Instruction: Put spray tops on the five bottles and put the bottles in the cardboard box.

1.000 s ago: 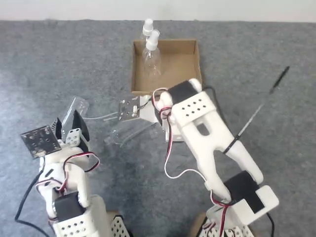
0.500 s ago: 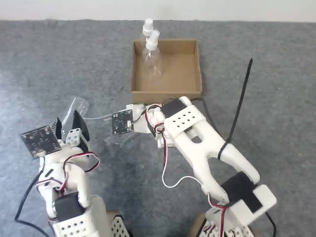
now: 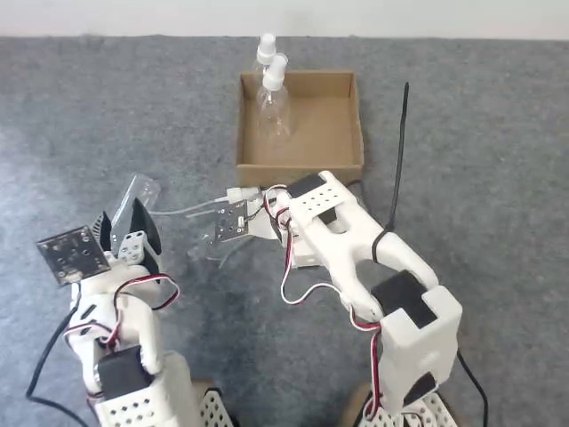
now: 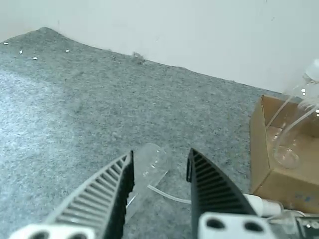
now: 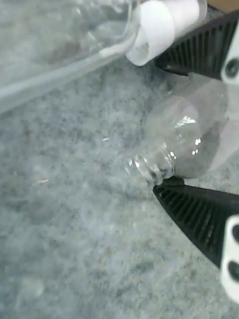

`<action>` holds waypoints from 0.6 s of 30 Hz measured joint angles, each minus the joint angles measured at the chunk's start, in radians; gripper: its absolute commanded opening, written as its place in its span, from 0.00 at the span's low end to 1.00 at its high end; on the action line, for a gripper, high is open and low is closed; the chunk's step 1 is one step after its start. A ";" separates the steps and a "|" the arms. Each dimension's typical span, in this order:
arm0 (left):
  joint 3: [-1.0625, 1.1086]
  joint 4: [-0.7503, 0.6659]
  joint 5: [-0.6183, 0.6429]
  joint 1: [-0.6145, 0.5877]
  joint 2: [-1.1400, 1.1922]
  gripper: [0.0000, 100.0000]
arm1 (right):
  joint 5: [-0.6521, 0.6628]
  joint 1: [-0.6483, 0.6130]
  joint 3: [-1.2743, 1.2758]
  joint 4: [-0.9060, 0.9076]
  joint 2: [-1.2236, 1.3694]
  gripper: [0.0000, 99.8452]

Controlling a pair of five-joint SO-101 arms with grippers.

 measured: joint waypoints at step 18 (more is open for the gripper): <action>0.000 0.000 0.000 0.000 0.000 0.17 | -0.256 0.000 -0.014 -0.003 -0.023 0.15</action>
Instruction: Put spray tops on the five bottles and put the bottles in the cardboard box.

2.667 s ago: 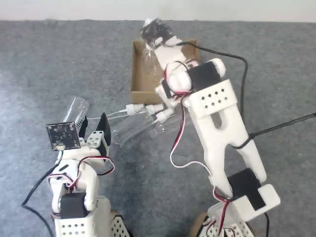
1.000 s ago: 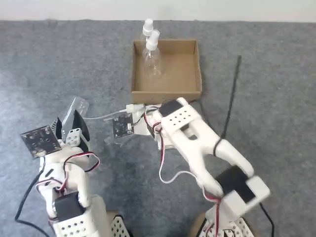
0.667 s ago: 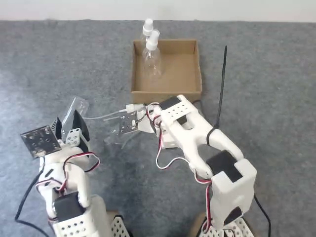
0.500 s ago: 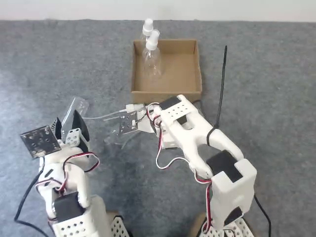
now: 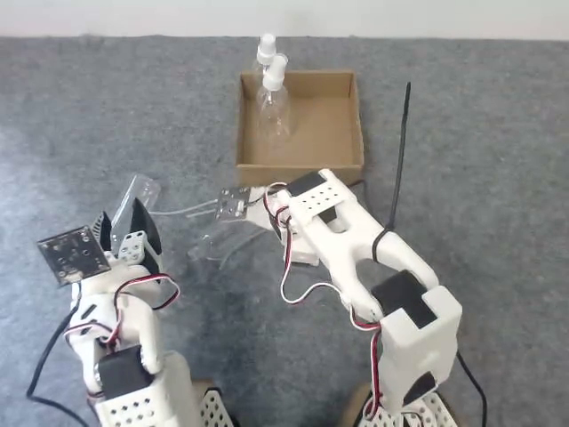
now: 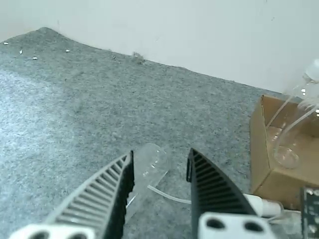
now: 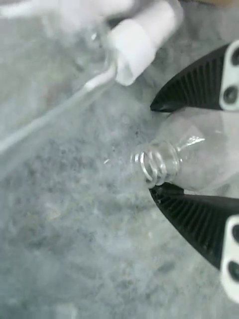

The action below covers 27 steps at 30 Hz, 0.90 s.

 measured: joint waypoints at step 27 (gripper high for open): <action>0.000 0.000 0.000 0.000 0.000 0.17 | -0.571 0.002 -0.072 0.043 0.011 0.34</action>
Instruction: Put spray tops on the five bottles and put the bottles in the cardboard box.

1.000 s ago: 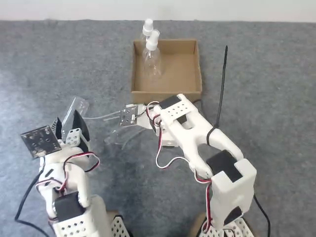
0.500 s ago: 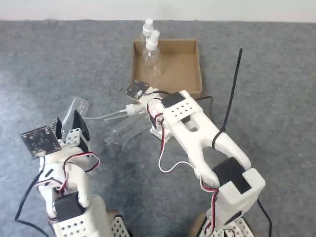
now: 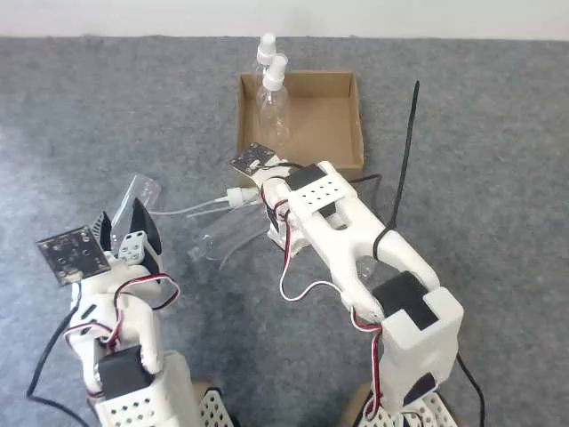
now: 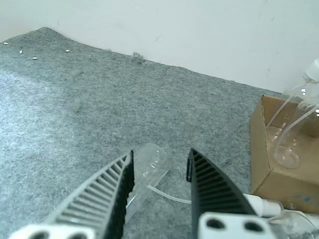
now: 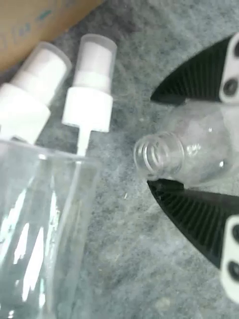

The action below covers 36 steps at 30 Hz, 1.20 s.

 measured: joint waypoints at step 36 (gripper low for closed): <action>0.000 0.000 0.000 0.000 0.000 0.17 | 0.233 -0.002 0.000 0.069 0.000 0.24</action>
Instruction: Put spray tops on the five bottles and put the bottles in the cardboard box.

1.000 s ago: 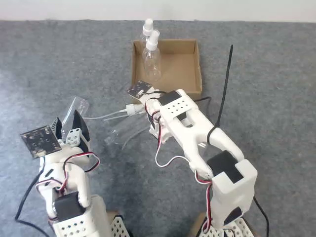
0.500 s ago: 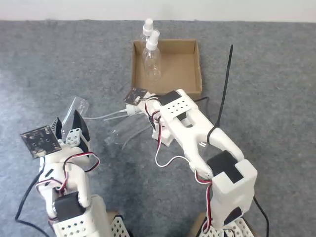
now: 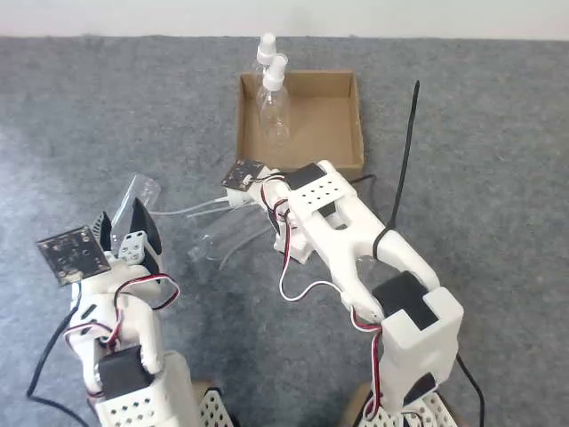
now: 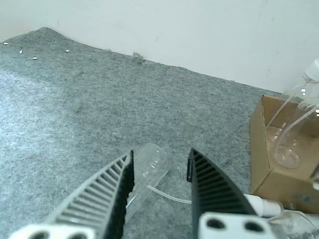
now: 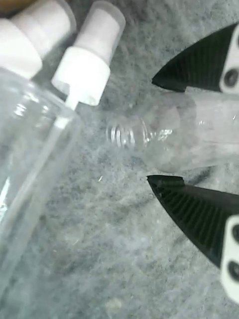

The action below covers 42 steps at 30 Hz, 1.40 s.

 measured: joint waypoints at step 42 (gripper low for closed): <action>0.000 0.000 0.000 0.028 0.000 0.17 | 0.032 0.002 -0.086 0.120 0.078 0.19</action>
